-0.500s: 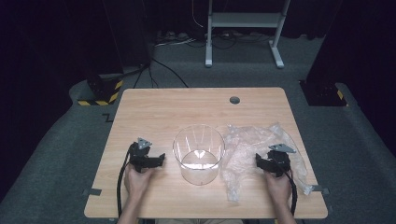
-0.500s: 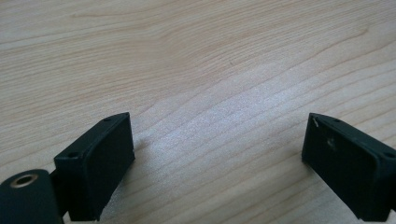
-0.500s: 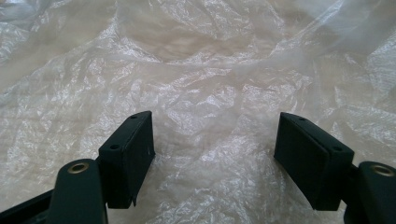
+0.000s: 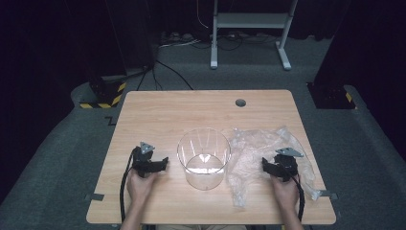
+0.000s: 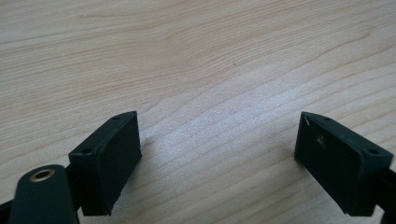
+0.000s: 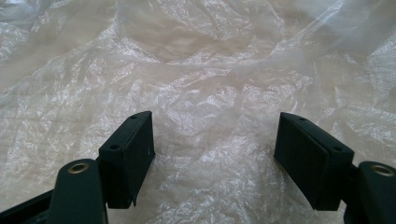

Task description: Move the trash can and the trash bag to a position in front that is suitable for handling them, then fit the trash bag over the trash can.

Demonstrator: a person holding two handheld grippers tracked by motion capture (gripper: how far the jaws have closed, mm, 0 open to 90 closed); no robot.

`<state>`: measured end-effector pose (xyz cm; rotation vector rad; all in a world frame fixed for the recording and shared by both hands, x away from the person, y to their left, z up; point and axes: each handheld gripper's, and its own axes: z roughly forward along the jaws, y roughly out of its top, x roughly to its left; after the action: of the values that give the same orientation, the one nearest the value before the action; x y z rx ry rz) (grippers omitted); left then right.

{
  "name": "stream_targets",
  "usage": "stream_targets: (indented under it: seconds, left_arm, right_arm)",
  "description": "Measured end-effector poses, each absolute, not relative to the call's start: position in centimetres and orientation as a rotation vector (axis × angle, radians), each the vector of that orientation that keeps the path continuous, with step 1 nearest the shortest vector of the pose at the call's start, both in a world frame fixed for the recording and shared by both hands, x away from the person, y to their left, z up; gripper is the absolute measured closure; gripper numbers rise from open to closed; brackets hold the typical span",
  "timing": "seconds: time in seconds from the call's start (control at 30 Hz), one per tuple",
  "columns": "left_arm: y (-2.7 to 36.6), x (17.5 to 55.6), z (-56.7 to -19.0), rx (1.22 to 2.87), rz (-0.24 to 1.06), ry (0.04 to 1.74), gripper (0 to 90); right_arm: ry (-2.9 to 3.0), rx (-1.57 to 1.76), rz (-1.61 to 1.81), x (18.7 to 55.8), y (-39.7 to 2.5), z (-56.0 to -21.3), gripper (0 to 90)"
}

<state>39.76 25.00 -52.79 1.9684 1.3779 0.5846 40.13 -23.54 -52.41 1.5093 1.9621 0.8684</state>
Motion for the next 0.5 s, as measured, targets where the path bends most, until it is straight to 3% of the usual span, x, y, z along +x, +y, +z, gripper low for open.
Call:
stream_targets:
  seconds: [0.5]
  left_arm:
    - [25.00,39.83,-52.80,1.968,0.583,1.375,14.7]
  right_arm:
    - [1.959,1.511,0.870,40.12,-23.43,-52.39,29.7]
